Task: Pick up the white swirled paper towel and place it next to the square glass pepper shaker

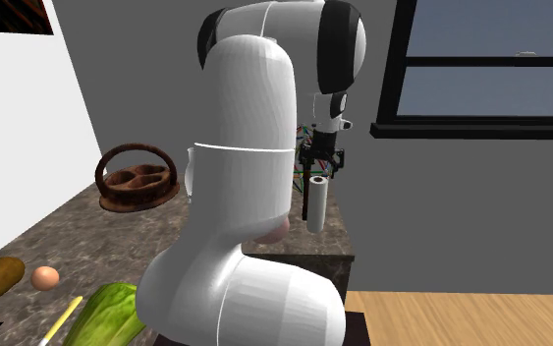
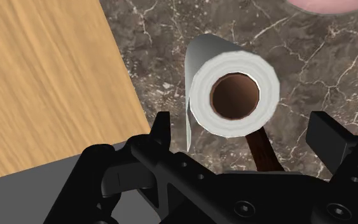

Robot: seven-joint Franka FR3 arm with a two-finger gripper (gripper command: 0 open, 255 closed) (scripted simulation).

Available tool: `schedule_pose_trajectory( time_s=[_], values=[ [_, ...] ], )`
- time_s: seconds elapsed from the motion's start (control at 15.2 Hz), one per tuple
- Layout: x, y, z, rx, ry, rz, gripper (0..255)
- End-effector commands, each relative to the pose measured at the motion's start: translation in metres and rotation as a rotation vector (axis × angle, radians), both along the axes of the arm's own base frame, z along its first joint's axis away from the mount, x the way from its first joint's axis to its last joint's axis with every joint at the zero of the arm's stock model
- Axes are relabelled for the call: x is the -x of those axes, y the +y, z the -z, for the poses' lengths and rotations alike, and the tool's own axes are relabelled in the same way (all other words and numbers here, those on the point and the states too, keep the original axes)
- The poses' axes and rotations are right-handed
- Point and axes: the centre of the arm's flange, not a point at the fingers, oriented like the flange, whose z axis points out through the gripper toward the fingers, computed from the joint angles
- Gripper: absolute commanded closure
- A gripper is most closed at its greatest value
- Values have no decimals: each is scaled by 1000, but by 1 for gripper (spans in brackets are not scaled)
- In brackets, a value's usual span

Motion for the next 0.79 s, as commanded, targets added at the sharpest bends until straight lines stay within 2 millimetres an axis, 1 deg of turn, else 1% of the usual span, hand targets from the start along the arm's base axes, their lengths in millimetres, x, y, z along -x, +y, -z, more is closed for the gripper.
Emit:
schedule_pose_trajectory(
  time_s=[0.0, 0.4, 0.73],
  values=[
    [-3, -4, 10, 0, -1, 3, 0],
    [-2, -2, 39, 0, -1, 3, 0],
    [-2, -2, 39, 0, -1, 3, 0]
  ],
)
